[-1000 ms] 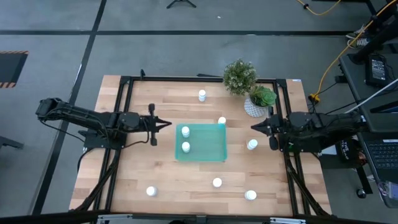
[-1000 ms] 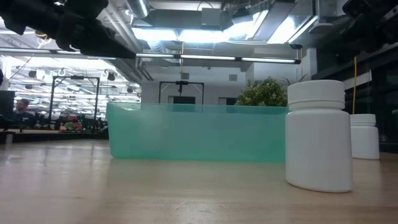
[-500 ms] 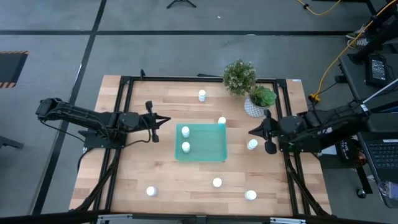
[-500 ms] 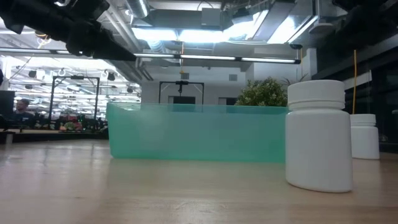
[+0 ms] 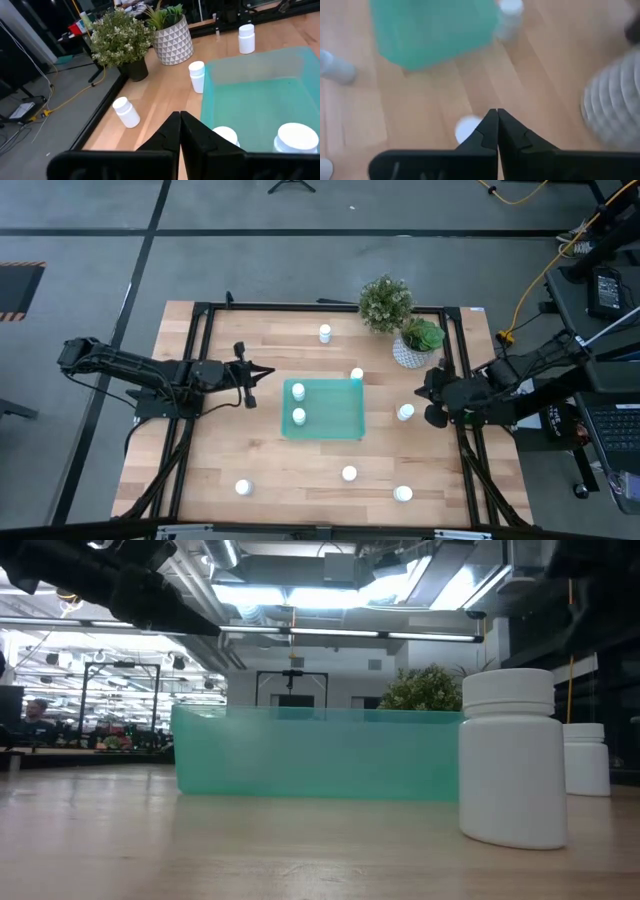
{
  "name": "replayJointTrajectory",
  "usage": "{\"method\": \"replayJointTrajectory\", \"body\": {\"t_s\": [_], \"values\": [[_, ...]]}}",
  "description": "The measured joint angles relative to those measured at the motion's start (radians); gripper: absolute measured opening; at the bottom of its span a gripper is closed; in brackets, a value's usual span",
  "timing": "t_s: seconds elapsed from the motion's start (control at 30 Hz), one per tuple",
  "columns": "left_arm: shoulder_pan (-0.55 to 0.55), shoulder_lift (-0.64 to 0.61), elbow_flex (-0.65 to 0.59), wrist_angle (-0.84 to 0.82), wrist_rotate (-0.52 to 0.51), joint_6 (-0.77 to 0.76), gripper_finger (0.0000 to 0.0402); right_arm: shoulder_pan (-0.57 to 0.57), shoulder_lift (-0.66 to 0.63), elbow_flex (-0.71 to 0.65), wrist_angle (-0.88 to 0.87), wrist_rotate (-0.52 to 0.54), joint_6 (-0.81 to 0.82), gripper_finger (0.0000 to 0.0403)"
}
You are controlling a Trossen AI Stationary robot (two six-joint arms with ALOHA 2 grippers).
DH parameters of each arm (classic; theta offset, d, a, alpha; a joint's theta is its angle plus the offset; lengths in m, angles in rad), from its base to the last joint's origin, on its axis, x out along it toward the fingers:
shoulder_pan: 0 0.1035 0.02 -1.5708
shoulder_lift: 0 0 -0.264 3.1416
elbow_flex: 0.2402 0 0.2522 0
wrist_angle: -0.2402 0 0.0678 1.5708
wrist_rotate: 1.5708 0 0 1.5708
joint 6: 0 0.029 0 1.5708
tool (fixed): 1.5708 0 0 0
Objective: Pick and place pill bottles into a basket
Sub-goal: Put the white pill bottle into the blue bin
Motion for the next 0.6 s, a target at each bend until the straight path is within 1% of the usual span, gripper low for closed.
{"method": "replayJointTrajectory", "body": {"t_s": [0.1,0.2,0.37,0.5,0.6], "values": [[0.000,0.000,0.000,0.000,0.000,0.000,0.0008,0.017,0.002,-0.005,-0.062,-0.025,0.123,0.0001],[0.000,0.000,0.000,0.000,0.000,0.000,0.0006,0.029,0.002,-0.023,-0.084,-0.027,0.175,0.0011],[0.000,0.000,0.000,0.000,0.000,0.000,0.0002,0.029,0.002,-0.040,-0.079,-0.079,0.178,0.0036],[0.000,0.000,0.000,0.000,0.000,0.000,0.0006,0.029,0.002,-0.058,-0.058,-0.078,0.177,0.0056],[0.000,0.000,0.000,0.000,0.000,0.013,0.0009,0.029,0.002,-0.087,-0.036,-0.078,0.176,0.0080]]}}
